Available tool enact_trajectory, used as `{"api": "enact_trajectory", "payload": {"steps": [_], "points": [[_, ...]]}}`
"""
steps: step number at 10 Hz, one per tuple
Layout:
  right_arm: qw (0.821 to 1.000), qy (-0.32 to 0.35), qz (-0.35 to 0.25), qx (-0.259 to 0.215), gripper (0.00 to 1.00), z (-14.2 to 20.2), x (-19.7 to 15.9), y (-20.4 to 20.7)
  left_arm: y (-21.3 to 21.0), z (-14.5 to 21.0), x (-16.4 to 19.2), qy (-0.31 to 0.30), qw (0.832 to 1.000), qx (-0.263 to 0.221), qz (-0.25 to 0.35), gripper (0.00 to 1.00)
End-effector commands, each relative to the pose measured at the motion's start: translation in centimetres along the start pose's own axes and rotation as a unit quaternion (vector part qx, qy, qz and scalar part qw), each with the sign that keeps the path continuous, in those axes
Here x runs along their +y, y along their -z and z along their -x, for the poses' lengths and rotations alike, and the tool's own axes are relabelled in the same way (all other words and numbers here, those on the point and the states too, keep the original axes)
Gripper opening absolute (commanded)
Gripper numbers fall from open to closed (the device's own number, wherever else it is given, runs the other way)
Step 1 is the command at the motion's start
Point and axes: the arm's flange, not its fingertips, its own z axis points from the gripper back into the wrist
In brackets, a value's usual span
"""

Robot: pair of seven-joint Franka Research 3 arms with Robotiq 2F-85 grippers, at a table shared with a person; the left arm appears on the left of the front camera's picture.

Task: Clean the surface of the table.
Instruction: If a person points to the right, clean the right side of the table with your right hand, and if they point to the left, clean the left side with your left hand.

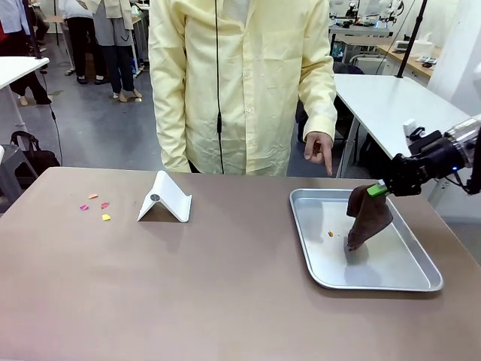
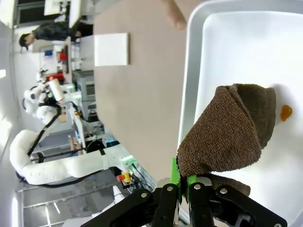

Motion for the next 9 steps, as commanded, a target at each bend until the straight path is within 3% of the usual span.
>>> {"api": "enact_trajectory", "payload": {"steps": [1,4,7,9], "points": [[0.998,0.020,0.051,0.015,0.06,-2.3,1.2,1.0,0.2,0.2,-0.5,0.006,1.000,-0.007,0.010,0.22],[0.990,0.048,0.126,0.042,0.06,-5.2,1.1,3.6,0.2,0.2,-0.5,0.006,1.000,-0.007,0.010,0.22],[0.986,0.021,0.157,0.049,0.06,-8.3,2.4,7.3,0.2,0.2,-0.5,0.006,1.000,-0.007,0.010,0.22],[0.981,0.008,0.176,0.083,0.06,-9.5,3.2,9.8,0.2,0.2,-0.5,0.006,1.000,-0.007,0.010,0.22]]}}
